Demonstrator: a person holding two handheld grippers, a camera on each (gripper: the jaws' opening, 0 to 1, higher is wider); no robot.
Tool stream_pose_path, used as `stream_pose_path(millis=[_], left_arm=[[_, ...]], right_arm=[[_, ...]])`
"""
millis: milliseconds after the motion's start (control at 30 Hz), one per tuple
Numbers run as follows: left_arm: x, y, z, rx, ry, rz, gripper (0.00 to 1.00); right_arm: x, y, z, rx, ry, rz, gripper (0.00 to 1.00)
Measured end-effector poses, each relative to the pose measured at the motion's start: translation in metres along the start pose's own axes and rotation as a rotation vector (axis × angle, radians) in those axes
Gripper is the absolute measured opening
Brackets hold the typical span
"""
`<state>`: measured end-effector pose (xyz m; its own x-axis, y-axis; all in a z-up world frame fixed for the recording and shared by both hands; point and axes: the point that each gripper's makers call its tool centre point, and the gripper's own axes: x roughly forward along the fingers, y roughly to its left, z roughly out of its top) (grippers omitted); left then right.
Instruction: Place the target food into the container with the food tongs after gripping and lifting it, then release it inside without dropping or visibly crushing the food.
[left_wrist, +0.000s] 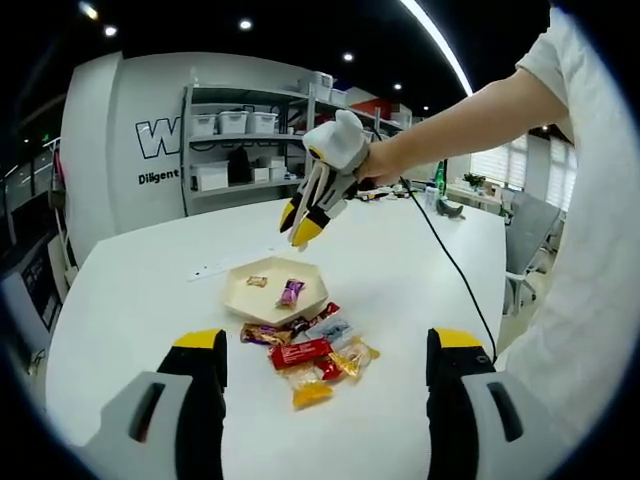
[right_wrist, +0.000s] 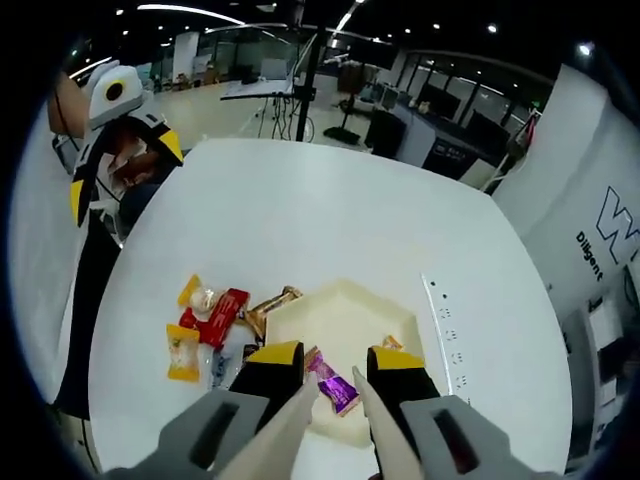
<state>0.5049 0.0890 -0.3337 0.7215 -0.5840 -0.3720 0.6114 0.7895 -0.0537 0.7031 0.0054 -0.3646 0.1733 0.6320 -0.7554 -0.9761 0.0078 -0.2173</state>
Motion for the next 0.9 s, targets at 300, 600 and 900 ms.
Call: stream_pose_path(millis=[300, 600, 900], left_arm=[[0.001, -0.004, 0.0, 0.003, -0.001, -0.007, 0.79], [0.002, -0.01, 0.0, 0.008, 0.001, -0.019, 0.79], [0.004, -0.015, 0.0, 0.011, 0.004, -0.03, 0.79]], right_arm=[[0.001, 0.021, -0.011, 0.0, 0.009, 0.018, 0.19], [0.003, 0.049, -0.026, 0.002, 0.022, 0.05, 0.19], [0.007, 0.081, -0.038, -0.001, 0.033, 0.089, 0.19]])
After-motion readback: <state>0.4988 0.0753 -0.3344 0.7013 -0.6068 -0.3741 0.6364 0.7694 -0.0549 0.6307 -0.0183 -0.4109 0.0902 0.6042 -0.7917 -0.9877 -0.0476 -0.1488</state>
